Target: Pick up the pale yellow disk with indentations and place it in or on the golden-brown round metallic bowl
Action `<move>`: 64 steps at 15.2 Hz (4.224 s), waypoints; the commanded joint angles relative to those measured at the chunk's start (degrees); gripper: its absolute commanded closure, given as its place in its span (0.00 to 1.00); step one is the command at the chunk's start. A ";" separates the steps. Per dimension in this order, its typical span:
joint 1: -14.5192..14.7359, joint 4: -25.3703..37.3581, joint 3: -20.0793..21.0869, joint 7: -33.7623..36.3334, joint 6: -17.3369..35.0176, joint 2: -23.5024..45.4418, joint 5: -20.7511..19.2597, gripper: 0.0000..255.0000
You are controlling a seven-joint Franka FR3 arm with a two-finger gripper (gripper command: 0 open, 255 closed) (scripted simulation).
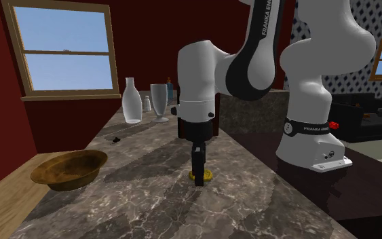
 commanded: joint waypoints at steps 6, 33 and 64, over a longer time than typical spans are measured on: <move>-0.01 -0.01 -0.01 -0.02 0.03 0.02 0.00 1.00; 0.16 0.15 0.62 -2.73 -21.43 -21.39 4.44 1.00; -3.12 76.33 -3.70 -4.98 -45.46 31.10 -3.82 1.00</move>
